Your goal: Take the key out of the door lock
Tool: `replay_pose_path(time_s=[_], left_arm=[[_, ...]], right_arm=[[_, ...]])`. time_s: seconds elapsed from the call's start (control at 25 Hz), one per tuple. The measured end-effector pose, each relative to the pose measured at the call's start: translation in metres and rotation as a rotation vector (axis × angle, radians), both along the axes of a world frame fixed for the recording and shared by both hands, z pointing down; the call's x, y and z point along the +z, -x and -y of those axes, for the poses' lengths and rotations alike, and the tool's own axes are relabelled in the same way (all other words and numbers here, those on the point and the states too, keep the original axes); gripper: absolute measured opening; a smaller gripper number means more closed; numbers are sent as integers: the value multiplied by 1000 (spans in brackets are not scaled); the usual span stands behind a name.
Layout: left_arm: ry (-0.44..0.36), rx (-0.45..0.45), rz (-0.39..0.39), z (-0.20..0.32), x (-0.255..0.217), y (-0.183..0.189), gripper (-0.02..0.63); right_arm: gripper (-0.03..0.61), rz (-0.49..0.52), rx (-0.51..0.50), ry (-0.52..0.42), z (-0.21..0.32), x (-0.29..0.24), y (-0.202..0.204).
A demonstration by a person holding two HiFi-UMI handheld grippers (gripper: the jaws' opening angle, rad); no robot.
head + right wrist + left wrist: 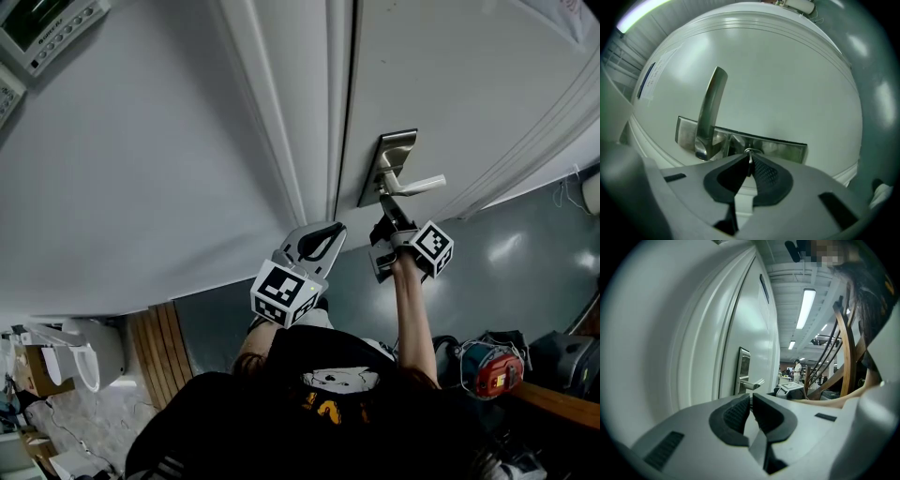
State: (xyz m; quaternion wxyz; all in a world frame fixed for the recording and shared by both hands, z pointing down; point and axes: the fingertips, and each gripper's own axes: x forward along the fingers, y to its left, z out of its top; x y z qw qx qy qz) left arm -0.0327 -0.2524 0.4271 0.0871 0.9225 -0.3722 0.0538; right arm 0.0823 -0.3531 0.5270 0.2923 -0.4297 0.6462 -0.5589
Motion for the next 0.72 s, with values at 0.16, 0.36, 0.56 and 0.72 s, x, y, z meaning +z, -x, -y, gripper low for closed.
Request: replay_pose_path(time_s=[0.16,0.36,0.56,0.72], left_arm=[[0,0,4,-1,-1,-2,23],[3,2,14,-2,0,-4,24],[6,0,19,-4,1,-5,23],[9,-9,24,-3,2,-4,24]], right_arm=[[23,19,1,9,0,0,0],[23,50,3,28,-1,0,0],[21,91,6,43,-2,0,1],[21,107,7,58,-3,1,0]])
